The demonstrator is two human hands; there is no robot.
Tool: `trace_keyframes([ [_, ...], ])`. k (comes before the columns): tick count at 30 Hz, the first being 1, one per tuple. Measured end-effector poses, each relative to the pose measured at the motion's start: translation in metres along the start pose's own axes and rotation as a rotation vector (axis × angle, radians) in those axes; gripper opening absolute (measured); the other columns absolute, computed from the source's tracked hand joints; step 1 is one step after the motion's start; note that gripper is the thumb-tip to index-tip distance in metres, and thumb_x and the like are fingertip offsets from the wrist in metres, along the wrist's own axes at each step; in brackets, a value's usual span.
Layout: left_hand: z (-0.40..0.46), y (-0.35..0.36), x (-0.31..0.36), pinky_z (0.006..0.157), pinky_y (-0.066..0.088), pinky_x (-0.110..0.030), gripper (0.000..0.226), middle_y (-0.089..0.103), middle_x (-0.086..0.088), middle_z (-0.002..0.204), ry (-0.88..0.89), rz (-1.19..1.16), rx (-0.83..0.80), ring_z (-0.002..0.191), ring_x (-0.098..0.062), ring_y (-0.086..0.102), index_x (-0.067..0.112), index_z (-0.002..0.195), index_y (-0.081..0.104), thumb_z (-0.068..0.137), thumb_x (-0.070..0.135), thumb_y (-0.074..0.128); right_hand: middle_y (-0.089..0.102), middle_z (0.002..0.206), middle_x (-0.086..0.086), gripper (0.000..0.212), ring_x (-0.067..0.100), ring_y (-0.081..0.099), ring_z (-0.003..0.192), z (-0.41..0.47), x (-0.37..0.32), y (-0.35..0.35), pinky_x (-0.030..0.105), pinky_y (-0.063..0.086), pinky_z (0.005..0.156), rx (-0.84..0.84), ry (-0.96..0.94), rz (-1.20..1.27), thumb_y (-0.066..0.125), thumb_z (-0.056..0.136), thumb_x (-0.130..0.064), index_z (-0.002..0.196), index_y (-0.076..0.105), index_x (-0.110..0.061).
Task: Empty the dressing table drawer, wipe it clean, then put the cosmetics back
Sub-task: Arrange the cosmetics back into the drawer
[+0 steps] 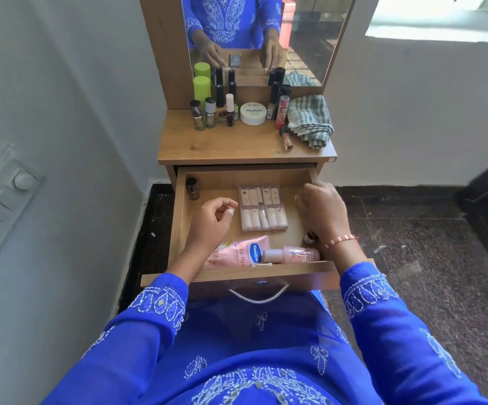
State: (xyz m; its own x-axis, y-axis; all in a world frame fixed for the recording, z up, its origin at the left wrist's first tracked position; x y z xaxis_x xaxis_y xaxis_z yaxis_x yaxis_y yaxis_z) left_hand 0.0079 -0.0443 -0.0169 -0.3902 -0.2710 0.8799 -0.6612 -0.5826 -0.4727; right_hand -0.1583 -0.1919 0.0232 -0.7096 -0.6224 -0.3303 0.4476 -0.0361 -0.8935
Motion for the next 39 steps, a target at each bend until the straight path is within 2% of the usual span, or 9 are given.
trace_keyframes([
  [4, 0.016, -0.009, 0.022, 0.067, 0.043, -0.003, 0.017, 0.065, 0.000, 0.093, 0.056, -0.007, 0.018, 0.079, -0.004, 0.057, 0.012, 0.098, 0.066, 0.089, 0.007, 0.052, 0.063, 0.093, 0.016, 0.015, 0.033, 0.057, 0.089, 0.050, -0.019, -0.012, 0.034, 0.046, 0.074, 0.074, -0.007, 0.133, 0.055, 0.083, -0.010, 0.087, 0.065, -0.001],
  [7, 0.030, -0.015, 0.044, 0.075, 0.048, -0.018, 0.017, 0.067, -0.001, 0.092, 0.091, -0.014, 0.043, 0.085, -0.013, 0.061, 0.010, 0.097, 0.067, 0.088, 0.006, 0.053, 0.060, 0.109, 0.019, 0.027, 0.035, 0.055, 0.103, 0.084, -0.030, -0.006, 0.039, 0.044, 0.087, 0.028, 0.039, 0.128, 0.054, 0.086, -0.015, 0.108, 0.059, 0.000],
  [15, 0.037, -0.024, 0.062, 0.081, 0.052, -0.029, 0.018, 0.065, -0.002, 0.087, 0.042, -0.148, 0.055, 0.088, -0.018, 0.063, 0.017, 0.093, 0.064, 0.088, 0.006, 0.052, 0.053, 0.121, 0.018, 0.036, 0.035, 0.056, 0.109, 0.107, -0.021, 0.015, 0.041, 0.047, 0.086, -0.026, 0.229, 0.015, 0.051, 0.092, -0.028, 0.109, 0.060, 0.002],
  [20, 0.040, -0.019, 0.054, 0.085, 0.054, -0.033, 0.017, 0.065, 0.001, 0.084, -0.036, -0.216, 0.044, 0.088, -0.018, 0.063, 0.020, 0.093, 0.063, 0.090, 0.008, 0.052, 0.060, 0.110, 0.017, 0.036, 0.033, 0.059, 0.098, 0.098, -0.019, 0.008, 0.036, 0.045, 0.078, 0.055, 0.215, 0.141, 0.049, 0.093, -0.031, 0.098, 0.062, 0.003],
  [26, 0.057, -0.009, 0.050, 0.076, 0.054, -0.028, 0.022, 0.063, 0.000, 0.084, -0.243, -0.403, 0.074, 0.078, -0.013, 0.061, 0.012, 0.101, 0.061, 0.094, 0.029, 0.049, 0.059, 0.077, 0.006, 0.017, 0.013, 0.048, 0.063, 0.051, -0.072, -0.003, 0.023, 0.041, 0.056, 0.115, -0.057, 0.399, 0.065, 0.083, -0.020, 0.081, 0.067, -0.003],
  [29, 0.063, -0.009, 0.049, 0.067, 0.054, -0.022, 0.022, 0.061, -0.001, 0.079, -0.311, -0.590, 0.157, 0.072, -0.010, 0.059, 0.008, 0.105, 0.061, 0.094, 0.024, 0.051, 0.061, 0.079, 0.010, 0.015, 0.018, 0.051, 0.063, 0.042, -0.086, -0.002, 0.031, 0.046, 0.058, 0.075, -0.148, 0.404, 0.066, 0.081, -0.016, 0.083, 0.068, -0.001],
  [33, 0.067, -0.013, 0.049, 0.077, 0.054, -0.032, 0.014, 0.061, 0.000, 0.079, -0.320, -0.678, 0.229, 0.074, -0.011, 0.059, 0.011, 0.103, 0.061, 0.094, 0.013, 0.051, 0.057, 0.073, 0.007, 0.019, 0.014, 0.049, 0.060, 0.054, -0.093, -0.010, 0.027, 0.045, 0.057, -0.005, -0.224, 0.431, 0.066, 0.083, -0.021, 0.080, 0.069, -0.003],
  [36, 0.068, -0.015, 0.049, 0.072, 0.054, -0.029, 0.015, 0.061, -0.001, 0.081, -0.331, -0.727, 0.227, 0.076, -0.012, 0.060, 0.011, 0.105, 0.060, 0.094, 0.012, 0.050, 0.055, 0.080, 0.004, 0.020, 0.013, 0.047, 0.068, 0.091, -0.081, -0.026, 0.024, 0.046, 0.069, 0.045, -0.151, 0.390, 0.057, 0.090, -0.020, 0.082, 0.065, -0.004],
  [39, 0.070, -0.016, 0.046, 0.068, 0.055, -0.026, 0.018, 0.061, -0.002, 0.082, -0.360, -0.735, 0.229, 0.076, -0.013, 0.061, 0.009, 0.108, 0.060, 0.094, 0.012, 0.049, 0.053, 0.117, 0.013, 0.028, 0.024, 0.054, 0.095, 0.135, -0.061, -0.036, 0.030, 0.046, 0.091, 0.093, -0.029, 0.258, 0.051, 0.090, -0.009, 0.116, 0.058, -0.003],
])
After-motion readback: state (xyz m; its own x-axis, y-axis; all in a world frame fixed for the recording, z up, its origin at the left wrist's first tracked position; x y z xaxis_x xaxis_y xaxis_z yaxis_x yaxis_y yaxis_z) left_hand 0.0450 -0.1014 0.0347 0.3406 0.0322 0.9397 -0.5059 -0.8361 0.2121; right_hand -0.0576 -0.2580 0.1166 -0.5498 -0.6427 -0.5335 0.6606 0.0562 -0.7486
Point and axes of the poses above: each hand's wrist, its own z-axis towards the middle knuckle, its own y-axis out of the palm, x = y × z, the point moved 8 cm from there along z, towards the middle knuckle
